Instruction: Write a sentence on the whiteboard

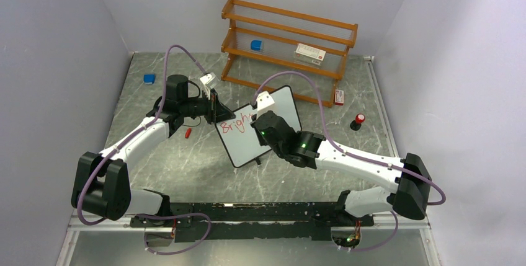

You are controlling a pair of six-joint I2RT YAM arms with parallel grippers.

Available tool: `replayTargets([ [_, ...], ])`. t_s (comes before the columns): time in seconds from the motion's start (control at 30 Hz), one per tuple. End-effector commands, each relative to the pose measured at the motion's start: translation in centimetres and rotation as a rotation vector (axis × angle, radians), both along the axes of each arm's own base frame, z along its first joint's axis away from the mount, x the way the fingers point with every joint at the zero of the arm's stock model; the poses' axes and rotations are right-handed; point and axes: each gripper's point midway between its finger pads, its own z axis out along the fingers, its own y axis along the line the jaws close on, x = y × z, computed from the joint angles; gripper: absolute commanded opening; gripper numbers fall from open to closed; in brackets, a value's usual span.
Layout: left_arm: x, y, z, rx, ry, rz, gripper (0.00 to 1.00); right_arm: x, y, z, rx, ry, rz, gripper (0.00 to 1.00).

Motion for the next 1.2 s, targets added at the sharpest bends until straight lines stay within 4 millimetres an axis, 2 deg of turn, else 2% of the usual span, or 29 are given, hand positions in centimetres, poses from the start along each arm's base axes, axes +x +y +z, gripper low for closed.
replayTargets([
  [0.0,-0.7,-0.6,0.2,0.003,-0.021,-0.054,0.05,-0.2,-0.3,-0.9,-0.019,0.034,0.000,0.00],
  [0.47,-0.7,-0.6,0.2,0.004,-0.021,-0.054,0.05,-0.5,-1.5,-1.4,-0.055,0.045,-0.022,0.00],
  [0.9,-0.6,-0.6,0.2,0.008,-0.030,-0.051,0.05,0.3,-1.4,0.5,0.013,-0.023,-0.054,0.00],
  [1.07,-0.5,-0.5,0.4,0.010,-0.041,-0.047,0.14,0.0,-1.5,1.8,0.049,-0.035,-0.033,0.00],
  [1.17,-0.6,-0.3,0.3,0.021,-0.039,-0.042,0.22,-0.5,-1.9,2.6,0.061,-0.038,-0.018,0.00],
])
